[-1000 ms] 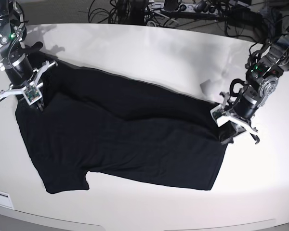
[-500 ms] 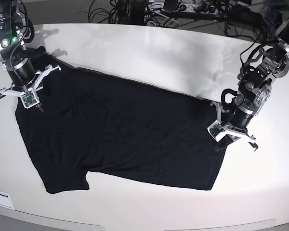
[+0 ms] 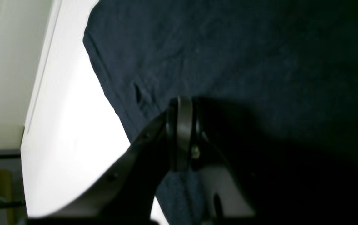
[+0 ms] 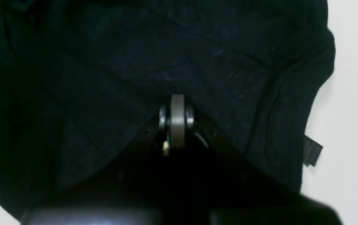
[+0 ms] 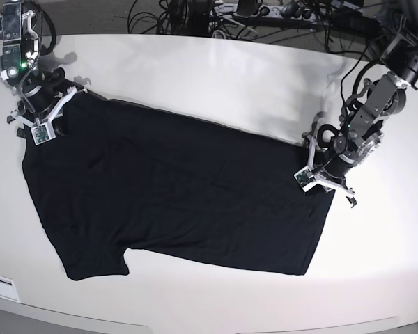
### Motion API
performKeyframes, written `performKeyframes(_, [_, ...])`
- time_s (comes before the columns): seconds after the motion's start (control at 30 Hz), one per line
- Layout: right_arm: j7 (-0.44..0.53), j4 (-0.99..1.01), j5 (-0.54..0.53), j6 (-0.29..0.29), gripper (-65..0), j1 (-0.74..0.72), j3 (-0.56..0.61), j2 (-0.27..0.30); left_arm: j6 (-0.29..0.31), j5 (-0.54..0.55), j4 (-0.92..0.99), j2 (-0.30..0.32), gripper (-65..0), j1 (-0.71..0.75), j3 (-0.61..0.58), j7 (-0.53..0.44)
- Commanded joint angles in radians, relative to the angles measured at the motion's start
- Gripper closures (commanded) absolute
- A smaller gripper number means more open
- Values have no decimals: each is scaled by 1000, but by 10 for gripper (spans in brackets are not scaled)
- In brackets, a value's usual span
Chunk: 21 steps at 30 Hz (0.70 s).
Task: Fold the T-shirt properly
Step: 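Drag the shirt toward the robot base with both grippers and lower it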
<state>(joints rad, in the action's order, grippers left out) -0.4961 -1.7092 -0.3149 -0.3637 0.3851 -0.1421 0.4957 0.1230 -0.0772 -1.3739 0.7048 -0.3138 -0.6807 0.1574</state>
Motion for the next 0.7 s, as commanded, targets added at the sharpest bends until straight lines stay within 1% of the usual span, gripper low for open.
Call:
performKeyframes(0.0, [-24,-8,0,-2,0,3,-8,18,16,0,-8,15,0,-19,10,16])
performKeyframes(0.07, [-30,-16,0,-2,0,3,-8,24,26,1,-18,16,0,-18,10,47])
performKeyframes(0.1, [-48,-22,-1,-3,0,6,-8,26,37,1,-27,19,0,-14,10,74])
performKeyframes(0.17, [-94,-42,-4,-8,0,23,-8,26,68,9,-59,40,0,10,10,127])
performKeyframes(0.23, [-111,-69,1,0,0,61,-8,26,79,8,-103,78,0,55,10,138])
performKeyframes(0.37, [-111,-135,35,24,0,133,-10,31,80,9,-207,151,0,130,10,139])
performKeyframes(0.47, [-111,-188,59,42,0,183,-10,51,78,12,-291,207,0,175,10,150])
performKeyframes(0.53, [-112,-221,69,61,0,227,-10,56,60,12,-346,246,0,214,10,177])
performKeyframes(0.57, [-112,-237,79,61,0,254,-10,56,49,12,-373,267,0,238,10,190])
performKeyframes(0.67, [-111,-269,87,70,0,322,-10,56,30,11,-439,322,0,304,10,195])
